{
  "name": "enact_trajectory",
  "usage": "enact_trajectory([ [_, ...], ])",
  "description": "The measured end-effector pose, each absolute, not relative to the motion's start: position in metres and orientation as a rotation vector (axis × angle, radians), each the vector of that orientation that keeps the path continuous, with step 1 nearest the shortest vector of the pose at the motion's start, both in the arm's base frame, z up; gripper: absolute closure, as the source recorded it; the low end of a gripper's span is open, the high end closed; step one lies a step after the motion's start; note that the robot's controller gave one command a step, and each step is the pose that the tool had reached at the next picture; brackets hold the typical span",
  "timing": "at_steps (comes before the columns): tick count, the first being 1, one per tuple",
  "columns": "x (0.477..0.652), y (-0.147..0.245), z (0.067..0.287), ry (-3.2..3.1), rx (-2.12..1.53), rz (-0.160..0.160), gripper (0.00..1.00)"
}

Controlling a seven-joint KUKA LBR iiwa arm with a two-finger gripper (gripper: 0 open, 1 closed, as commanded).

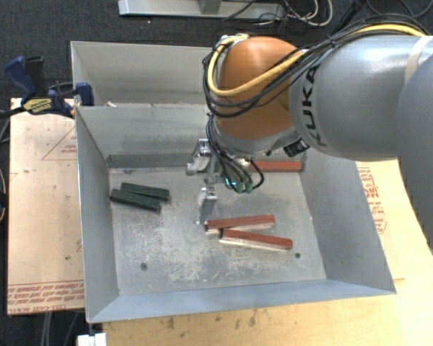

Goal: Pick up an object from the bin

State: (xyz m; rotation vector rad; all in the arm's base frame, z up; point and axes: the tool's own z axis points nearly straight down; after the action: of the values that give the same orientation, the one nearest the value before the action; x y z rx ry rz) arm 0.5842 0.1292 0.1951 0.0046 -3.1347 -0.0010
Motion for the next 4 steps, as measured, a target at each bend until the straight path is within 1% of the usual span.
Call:
enact_trajectory([
  [1,0.586,0.129,0.199,-3.142,0.001,-0.002,0.0],
  [2,0.58,0.097,0.147,-3.148,0.067,-0.004,0.0],
  [3,0.573,0.091,0.086,-3.145,0.058,-0.001,0.0],
  [4,0.583,0.018,0.08,-3.161,0.035,-0.007,1.0],
])
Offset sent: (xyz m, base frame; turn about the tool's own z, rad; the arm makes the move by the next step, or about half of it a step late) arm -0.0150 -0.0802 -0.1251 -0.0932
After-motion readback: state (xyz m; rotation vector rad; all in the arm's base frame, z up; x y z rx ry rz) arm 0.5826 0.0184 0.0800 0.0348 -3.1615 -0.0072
